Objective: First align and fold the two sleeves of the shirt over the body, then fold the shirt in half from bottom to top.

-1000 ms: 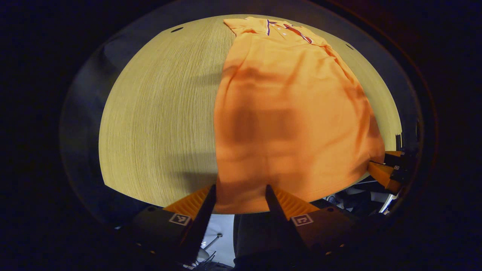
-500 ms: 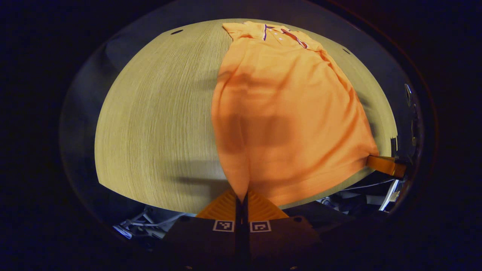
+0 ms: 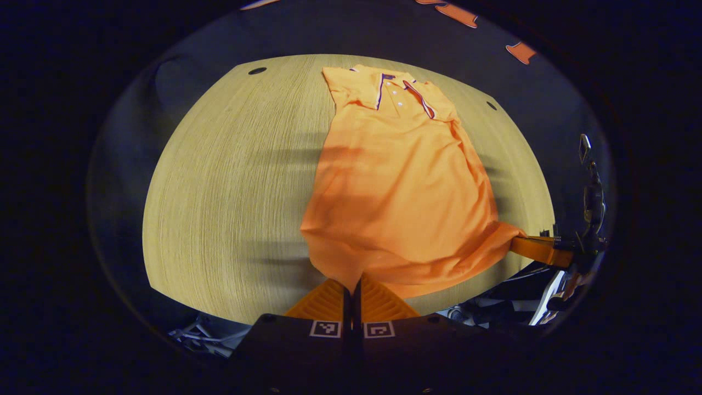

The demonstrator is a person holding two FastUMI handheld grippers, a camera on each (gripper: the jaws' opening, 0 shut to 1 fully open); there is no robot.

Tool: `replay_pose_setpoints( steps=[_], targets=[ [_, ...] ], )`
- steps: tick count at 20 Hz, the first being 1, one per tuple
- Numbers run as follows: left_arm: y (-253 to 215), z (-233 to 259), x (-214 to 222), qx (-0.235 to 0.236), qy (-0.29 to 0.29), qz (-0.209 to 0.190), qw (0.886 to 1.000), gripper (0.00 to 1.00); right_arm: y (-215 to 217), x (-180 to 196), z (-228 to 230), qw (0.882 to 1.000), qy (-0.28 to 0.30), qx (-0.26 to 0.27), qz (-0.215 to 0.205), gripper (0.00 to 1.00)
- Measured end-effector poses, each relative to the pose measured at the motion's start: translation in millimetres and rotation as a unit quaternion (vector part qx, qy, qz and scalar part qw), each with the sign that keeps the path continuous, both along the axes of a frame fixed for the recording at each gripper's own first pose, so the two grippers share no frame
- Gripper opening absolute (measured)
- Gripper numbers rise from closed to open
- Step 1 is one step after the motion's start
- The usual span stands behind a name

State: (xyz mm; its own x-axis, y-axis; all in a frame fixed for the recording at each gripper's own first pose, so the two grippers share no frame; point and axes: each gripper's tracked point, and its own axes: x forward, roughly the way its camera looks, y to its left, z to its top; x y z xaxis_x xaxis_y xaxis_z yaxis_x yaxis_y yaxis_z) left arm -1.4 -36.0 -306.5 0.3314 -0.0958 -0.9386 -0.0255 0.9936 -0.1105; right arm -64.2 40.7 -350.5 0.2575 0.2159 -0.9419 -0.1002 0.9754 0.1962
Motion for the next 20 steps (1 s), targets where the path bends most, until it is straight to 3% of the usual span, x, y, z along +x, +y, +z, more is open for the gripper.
replay_pose_setpoints(
  steps=[9, 20],
  targets=[
    [-9.3, 32.4, 81.8, -0.005, -0.04, -0.029, 0.999, 0.01, 5.8, 66.7, 19.1, 1.0, -0.013, 0.004, -0.006, 0.01],
    [8.4, 47.9, 220.3, -0.016, -0.075, -0.044, 0.996, 0.0, 18.2, 201.9, 35.2, 0.998, -0.062, -0.012, -0.015, 0.0]
  ],
)
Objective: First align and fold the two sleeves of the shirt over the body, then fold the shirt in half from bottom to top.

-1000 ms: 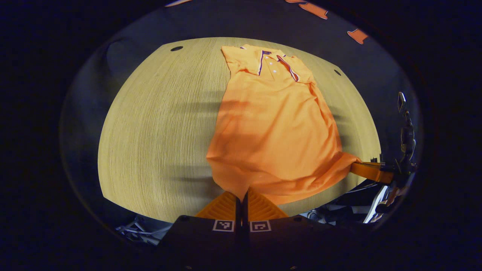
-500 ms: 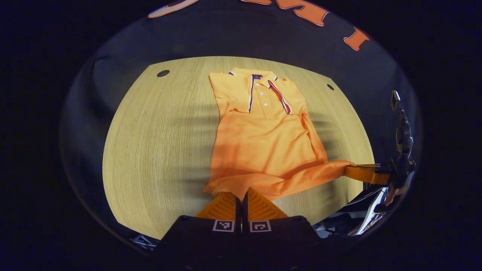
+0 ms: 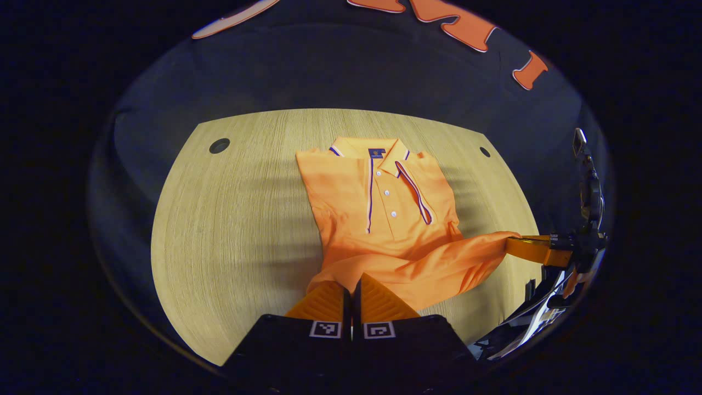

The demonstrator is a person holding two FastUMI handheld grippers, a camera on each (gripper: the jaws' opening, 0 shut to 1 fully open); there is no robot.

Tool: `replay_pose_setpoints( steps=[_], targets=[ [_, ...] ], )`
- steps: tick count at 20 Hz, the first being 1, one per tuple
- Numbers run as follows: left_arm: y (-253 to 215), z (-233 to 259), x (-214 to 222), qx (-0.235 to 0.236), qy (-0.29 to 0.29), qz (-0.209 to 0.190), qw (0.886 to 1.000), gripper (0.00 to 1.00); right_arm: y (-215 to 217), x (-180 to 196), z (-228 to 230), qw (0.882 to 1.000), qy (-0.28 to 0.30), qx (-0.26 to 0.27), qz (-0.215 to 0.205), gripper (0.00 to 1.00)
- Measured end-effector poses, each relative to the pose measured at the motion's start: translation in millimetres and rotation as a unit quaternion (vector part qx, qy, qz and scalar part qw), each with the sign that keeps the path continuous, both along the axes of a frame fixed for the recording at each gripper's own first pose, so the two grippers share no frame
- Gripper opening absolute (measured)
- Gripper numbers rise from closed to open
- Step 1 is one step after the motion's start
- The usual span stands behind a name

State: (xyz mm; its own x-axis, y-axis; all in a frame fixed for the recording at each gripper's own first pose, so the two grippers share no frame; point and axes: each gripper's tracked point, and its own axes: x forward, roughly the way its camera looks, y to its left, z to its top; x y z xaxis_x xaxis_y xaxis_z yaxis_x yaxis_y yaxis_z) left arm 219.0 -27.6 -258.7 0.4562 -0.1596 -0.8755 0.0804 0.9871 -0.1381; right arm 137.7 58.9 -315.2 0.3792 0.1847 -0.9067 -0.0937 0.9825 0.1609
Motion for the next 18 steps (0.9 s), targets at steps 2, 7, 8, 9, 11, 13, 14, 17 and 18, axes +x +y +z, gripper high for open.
replay_pose_setpoints(
  steps=[2, 7, 8, 9, 11, 13, 14, 17, 18],
  targets=[
    [4.1, 0.0, 26.7, -0.002, -0.003, 0.001, 1.0, 0.01, 2.4, 24.6, -2.7, 1.0, -0.004, -0.006, 0.0, 0.0],
    [10.5, -0.6, 90.8, 0.002, -0.013, -0.006, 1.0, 0.0, 5.3, 85.2, -2.6, 1.0, -0.012, -0.008, -0.011, 0.0],
    [12.9, -0.9, 102.7, 0.003, -0.013, -0.005, 1.0, 0.0, 5.1, 95.5, -3.2, 1.0, -0.01, -0.007, -0.014, 0.0],
    [15.0, -3.3, 115.5, 0.004, -0.015, -0.004, 1.0, 0.0, 5.8, 106.3, -4.8, 1.0, -0.01, -0.006, -0.016, 0.0],
    [19.2, -3.6, 141.3, 0.01, -0.026, -0.006, 1.0, 0.01, 7.1, 128.4, -9.7, 1.0, -0.008, -0.007, -0.019, 0.0],
    [25.3, -4.8, 162.8, 0.019, -0.032, -0.011, 0.999, 0.0, 7.8, 149.6, -11.2, 1.0, -0.011, -0.013, -0.019, 0.0],
    [25.8, -5.3, 174.3, 0.021, -0.035, -0.013, 0.999, 0.0, 6.9, 161.9, -13.6, 0.999, -0.016, -0.018, -0.022, 0.0],
    [31.2, -18.0, 206.6, 0.031, -0.04, -0.009, 0.999, 0.0, 5.0, 186.9, -26.4, 0.999, -0.013, -0.024, -0.033, 0.01],
    [33.4, -23.5, 213.8, 0.036, -0.037, -0.009, 0.999, 0.0, 3.1, 193.8, -30.5, 0.999, -0.011, -0.027, -0.041, 0.0]
  ],
)
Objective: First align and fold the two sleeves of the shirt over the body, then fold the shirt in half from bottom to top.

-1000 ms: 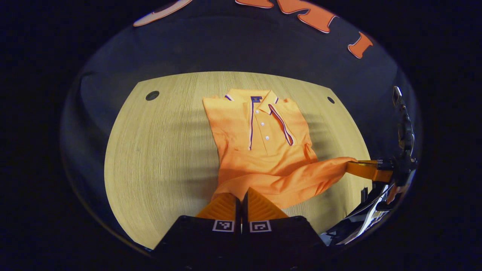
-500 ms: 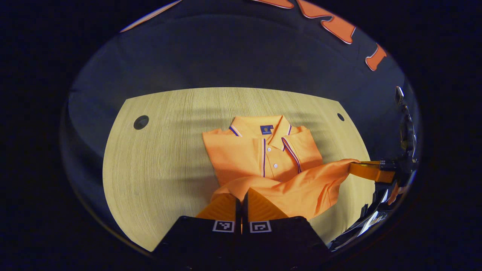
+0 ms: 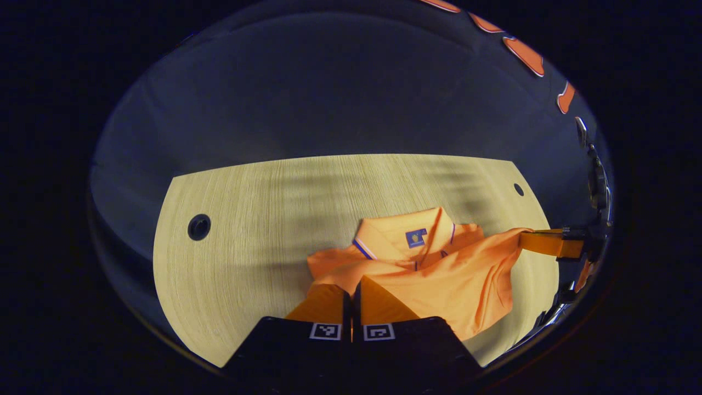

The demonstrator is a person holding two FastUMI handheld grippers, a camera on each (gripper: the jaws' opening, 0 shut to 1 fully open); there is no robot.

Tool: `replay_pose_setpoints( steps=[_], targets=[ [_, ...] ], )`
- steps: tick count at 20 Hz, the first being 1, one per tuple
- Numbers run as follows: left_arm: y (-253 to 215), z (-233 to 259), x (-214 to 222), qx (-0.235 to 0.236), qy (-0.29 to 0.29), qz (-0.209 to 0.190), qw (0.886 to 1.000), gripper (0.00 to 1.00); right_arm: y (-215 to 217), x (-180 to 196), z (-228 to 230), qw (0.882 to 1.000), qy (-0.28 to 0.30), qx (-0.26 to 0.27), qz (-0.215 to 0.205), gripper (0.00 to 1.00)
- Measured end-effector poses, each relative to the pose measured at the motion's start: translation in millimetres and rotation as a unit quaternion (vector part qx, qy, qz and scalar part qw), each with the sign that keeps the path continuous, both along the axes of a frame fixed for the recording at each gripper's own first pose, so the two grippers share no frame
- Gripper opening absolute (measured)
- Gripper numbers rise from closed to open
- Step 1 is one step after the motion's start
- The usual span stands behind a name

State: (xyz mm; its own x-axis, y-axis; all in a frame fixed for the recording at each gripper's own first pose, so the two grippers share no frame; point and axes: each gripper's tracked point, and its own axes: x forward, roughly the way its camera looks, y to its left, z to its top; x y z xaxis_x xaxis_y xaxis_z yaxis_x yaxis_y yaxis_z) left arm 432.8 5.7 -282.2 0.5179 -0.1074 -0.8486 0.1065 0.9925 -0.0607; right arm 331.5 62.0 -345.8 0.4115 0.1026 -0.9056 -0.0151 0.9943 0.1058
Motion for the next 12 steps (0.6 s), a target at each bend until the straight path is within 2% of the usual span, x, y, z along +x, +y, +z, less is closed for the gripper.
replay_pose_setpoints(
  steps=[5, 7, 8, 9, 10, 11, 12],
  targets=[
    [1.6, -15.5, 19.1, 0.012, -0.008, -0.012, 1.0, 0.03, -18.2, 40.5, -4.4, 0.998, -0.037, -0.01, -0.051, 0.01],
    [1.6, -5.0, 15.1, 0.008, -0.009, -0.011, 1.0, 0.25, -23.5, 43.6, 2.8, 0.997, -0.05, -0.012, -0.062, 0.04],
    [1.6, -2.5, 21.5, 0.0, -0.022, 0.0, 1.0, 0.44, -23.8, 43.7, 5.8, 0.997, -0.055, -0.005, -0.06, 0.08],
    [-0.7, 10.9, 24.2, -0.017, -0.047, 0.005, 0.999, 0.63, -19.8, 44.6, 9.7, 0.996, -0.064, 0.009, -0.057, 0.25],
    [-6.4, 23.5, 27.5, -0.038, -0.064, 0.011, 0.997, 0.81, -13.1, 38.9, 14.5, 0.997, -0.063, 0.02, -0.049, 0.29],
    [-6.4, 27.2, 21.4, -0.039, -0.07, 0.02, 0.997, 1.0, -11.7, 33.5, 18.3, 0.996, -0.067, 0.023, -0.045, 0.4],
    [2.3, 30.5, 11.4, -0.026, -0.065, 0.024, 0.997, 0.98, -10.2, 29.9, 26.3, 0.996, -0.077, 0.024, -0.04, 0.43]
  ],
)
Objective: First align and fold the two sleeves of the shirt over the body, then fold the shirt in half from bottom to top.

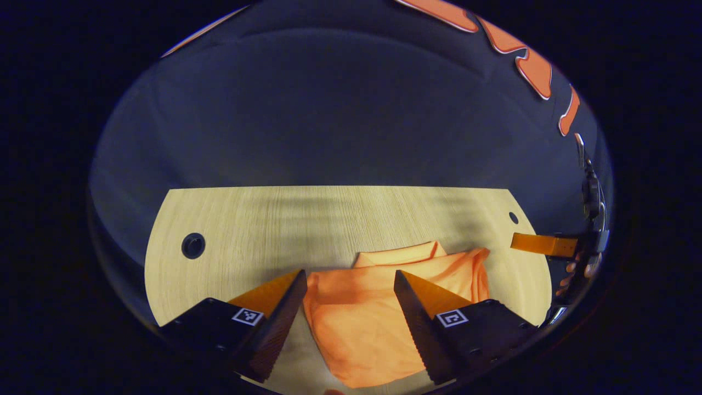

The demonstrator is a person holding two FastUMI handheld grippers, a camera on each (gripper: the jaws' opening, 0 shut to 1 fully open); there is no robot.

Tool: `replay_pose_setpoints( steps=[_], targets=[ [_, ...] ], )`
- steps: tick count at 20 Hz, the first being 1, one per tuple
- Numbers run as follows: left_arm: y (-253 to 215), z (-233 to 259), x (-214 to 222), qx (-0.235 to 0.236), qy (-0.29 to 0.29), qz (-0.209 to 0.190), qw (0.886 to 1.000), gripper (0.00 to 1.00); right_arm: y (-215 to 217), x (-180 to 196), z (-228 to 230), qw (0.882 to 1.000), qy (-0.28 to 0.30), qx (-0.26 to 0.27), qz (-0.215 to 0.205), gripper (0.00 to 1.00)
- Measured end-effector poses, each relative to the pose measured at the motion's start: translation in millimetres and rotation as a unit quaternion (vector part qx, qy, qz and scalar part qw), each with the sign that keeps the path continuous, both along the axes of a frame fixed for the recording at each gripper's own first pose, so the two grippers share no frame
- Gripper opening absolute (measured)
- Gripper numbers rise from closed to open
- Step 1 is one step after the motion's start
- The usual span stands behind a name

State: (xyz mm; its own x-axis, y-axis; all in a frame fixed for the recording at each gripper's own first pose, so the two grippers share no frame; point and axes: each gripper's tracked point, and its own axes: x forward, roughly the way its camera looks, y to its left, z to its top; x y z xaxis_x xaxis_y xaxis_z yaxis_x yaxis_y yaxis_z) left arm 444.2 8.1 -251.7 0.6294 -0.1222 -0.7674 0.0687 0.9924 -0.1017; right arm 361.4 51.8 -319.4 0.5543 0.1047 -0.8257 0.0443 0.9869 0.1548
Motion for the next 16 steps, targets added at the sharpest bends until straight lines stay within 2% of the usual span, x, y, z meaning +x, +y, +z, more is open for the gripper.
replay_pose_setpoints(
  steps=[1, 3, 4, 5, 6, 7, 10, 11, 14, 16],
  targets=[
    [1.4, 5.4, -0.3, 0.01, -0.01, 0.008, 1.0, 1.0, 2.2, -0.9, 8.4, 1.0, -0.018, 0.001, 0.001, 0.57],
    [-5.1, 18.5, -1.6, 0.02, -0.043, 0.019, 0.999, 0.99, 1.4, -5.2, 32.4, 0.998, -0.06, 0.006, -0.005, 0.65],
    [-4.0, 30.6, -12.6, 0.023, -0.061, 0.022, 0.998, 0.99, 1.3, -10.8, 45.1, 0.997, -0.077, 0.011, -0.007, 0.75],
    [-7.6, 43.4, -22.8, 0.023, -0.079, 0.023, 0.996, 0.99, 3.7, -15.6, 56.1, 0.996, -0.093, 0.016, -0.008, 0.75],
    [-10.5, 61.2, -35.4, 0.023, -0.098, 0.023, 0.995, 0.98, 4.3, -21.3, 68.8, 0.994, -0.111, 0.018, -0.005, 0.84],
    [-14.7, 78.3, -46.0, 0.025, -0.119, 0.025, 0.992, 0.98, -0.4, -28.8, 80.8, 0.992, -0.125, 0.015, 0.0, 0.88],
    [-35.2, 122.0, -77.1, 0.022, -0.179, 0.03, 0.983, 0.98, -4.4, -54.9, 117.7, 0.985, -0.173, 0.001, 0.017, 0.92],
    [-38.6, 140.8, -90.4, 0.028, -0.205, 0.045, 0.977, 0.98, -6.8, -63.5, 125.5, 0.983, -0.185, -0.014, 0.018, 0.93],
    [-46.2, 197.3, -127.2, 0.023, -0.292, 0.055, 0.955, 0.98, -8.6, -89.5, 157.0, 0.972, -0.229, -0.034, 0.028, 0.93],
    [-48.5, 224.8, -154.3, 0.028, -0.322, 0.059, 0.945, 0.98, -16.9, -106.2, 185.6, 0.963, -0.264, -0.038, 0.028, 0.93]
  ],
)
